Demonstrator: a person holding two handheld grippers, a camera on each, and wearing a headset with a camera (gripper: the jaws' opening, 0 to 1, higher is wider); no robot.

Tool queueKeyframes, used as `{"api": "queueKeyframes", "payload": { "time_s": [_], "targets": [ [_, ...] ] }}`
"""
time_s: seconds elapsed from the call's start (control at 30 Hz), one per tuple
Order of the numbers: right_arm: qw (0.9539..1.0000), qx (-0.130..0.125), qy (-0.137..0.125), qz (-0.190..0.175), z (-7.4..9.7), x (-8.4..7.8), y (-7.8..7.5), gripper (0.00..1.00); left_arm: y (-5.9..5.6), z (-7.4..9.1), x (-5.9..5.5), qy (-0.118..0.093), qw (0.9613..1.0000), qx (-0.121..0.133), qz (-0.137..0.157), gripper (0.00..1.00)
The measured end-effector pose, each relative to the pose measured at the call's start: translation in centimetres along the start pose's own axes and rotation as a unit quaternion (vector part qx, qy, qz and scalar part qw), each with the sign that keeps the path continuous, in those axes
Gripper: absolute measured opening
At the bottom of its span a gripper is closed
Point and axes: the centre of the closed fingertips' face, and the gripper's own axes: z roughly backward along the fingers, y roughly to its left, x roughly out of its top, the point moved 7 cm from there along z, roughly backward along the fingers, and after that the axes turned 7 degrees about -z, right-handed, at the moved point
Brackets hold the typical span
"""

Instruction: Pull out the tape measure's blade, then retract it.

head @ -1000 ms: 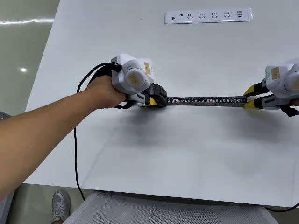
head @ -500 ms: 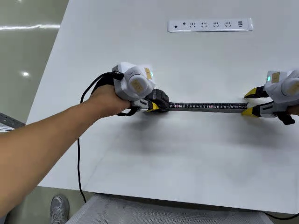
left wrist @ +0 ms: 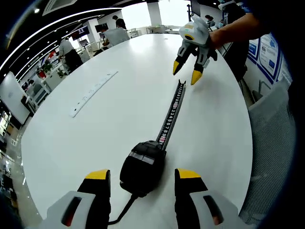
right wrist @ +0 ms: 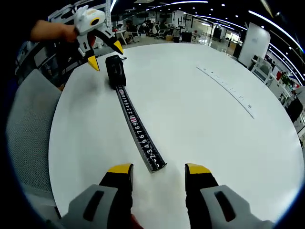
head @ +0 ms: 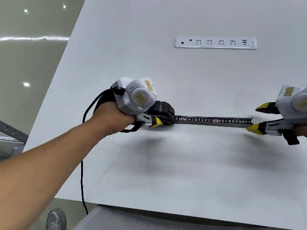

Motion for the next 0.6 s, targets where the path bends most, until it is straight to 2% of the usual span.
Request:
{"api": "queueKeyframes", "payload": {
  "time_s": [0.03, 0.13, 0.17, 0.27, 0.4, 0.6],
  "targets": [
    [1.0000, -0.002, -0.003, -0.006, 0.3, 0.0, 0.3, 0.40, -0.1, 0.4, 0.0, -0.005, 0.9999, 0.010, 0.011, 0.51],
    [0.9997, -0.009, -0.010, -0.020, 1.0, -0.1, 1.0, 0.42, -0.6, 1.0, 0.0, -0.005, 0.9987, 0.017, 0.047, 0.57],
    [0.9996, -0.012, -0.011, -0.023, 1.2, 0.0, 1.3, 0.43, -0.7, 1.2, 0.0, -0.007, 0.9986, 0.021, 0.048, 0.58],
    [0.9986, -0.021, -0.022, -0.043, 2.0, 0.1, 2.0, 0.48, -1.2, 1.7, -0.4, -0.007, 0.9958, 0.030, 0.086, 0.61],
    [0.9972, -0.028, -0.033, -0.062, 2.7, 0.0, 2.8, 0.53, -1.7, 2.5, -0.6, -0.013, 0.9928, 0.041, 0.111, 0.63],
    [0.9944, -0.028, -0.051, -0.088, 3.9, 0.5, 4.3, 0.61, -2.7, 3.7, -1.3, -0.010, 0.9833, 0.062, 0.171, 0.68]
  ]
}}
